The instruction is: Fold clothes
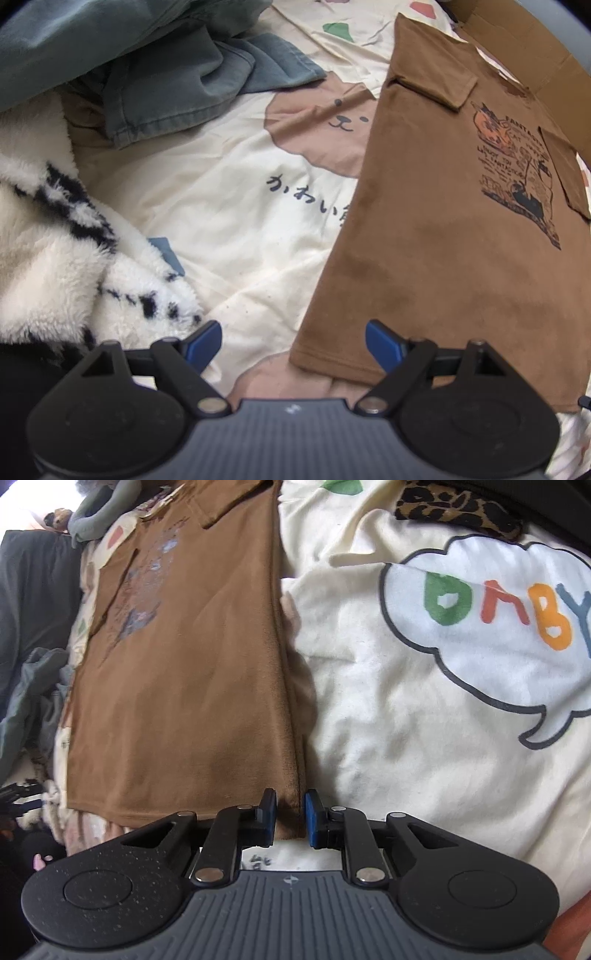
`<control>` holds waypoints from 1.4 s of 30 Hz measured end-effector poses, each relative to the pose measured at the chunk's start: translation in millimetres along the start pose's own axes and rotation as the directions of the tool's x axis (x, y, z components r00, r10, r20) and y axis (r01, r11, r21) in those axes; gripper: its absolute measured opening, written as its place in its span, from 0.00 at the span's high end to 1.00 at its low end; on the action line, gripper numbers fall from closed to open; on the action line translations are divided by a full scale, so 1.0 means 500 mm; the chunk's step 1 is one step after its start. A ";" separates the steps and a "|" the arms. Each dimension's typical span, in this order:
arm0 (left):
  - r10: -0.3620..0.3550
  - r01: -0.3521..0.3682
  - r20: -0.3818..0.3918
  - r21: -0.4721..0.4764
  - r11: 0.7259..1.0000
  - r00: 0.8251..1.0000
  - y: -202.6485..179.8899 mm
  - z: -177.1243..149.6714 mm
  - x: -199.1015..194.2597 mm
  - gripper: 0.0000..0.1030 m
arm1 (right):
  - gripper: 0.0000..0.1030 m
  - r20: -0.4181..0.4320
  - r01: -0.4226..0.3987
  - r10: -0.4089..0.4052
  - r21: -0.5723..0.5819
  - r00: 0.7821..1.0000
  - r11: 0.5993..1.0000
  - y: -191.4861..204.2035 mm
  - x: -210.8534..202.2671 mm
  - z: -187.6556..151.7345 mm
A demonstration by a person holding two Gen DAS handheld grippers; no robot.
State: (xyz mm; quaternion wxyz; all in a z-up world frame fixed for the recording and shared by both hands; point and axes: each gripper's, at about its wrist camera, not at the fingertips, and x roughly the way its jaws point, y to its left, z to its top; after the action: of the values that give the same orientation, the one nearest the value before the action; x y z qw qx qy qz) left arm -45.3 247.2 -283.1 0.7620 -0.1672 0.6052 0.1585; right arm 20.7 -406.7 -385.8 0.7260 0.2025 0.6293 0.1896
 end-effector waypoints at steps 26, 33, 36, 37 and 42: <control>-0.007 0.007 -0.001 0.012 1.000 1.000 -0.002 0.001 0.023 0.16 | 0.88 -0.090 -0.090 0.102 0.120 0.991 0.989 -0.064 0.045 0.016; -0.017 0.017 0.011 0.030 0.999 1.000 -0.004 0.007 0.036 0.23 | 0.97 -0.096 -0.026 0.031 0.048 0.995 0.999 -0.025 0.033 0.018; -0.021 0.021 0.010 0.048 0.999 1.000 -0.003 0.005 0.047 0.29 | 0.98 -0.087 0.008 -0.005 0.029 0.996 1.000 -0.016 0.017 0.017; -0.023 0.023 0.005 0.059 0.998 1.000 -0.004 0.003 0.052 0.31 | 0.98 -0.083 0.022 -0.020 0.021 0.996 1.000 -0.013 0.010 0.018; -0.034 0.034 -0.004 0.109 0.994 0.999 -0.014 -0.014 0.072 0.49 | 0.98 -0.060 0.102 -0.104 -0.031 0.993 0.994 0.009 -0.011 0.025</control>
State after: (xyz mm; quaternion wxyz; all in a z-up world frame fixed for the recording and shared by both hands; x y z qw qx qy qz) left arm -40.3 239.2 -319.3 0.7719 -0.1359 0.6108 0.1123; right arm 32.1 -406.3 -377.3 0.7178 0.1539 0.6582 0.1666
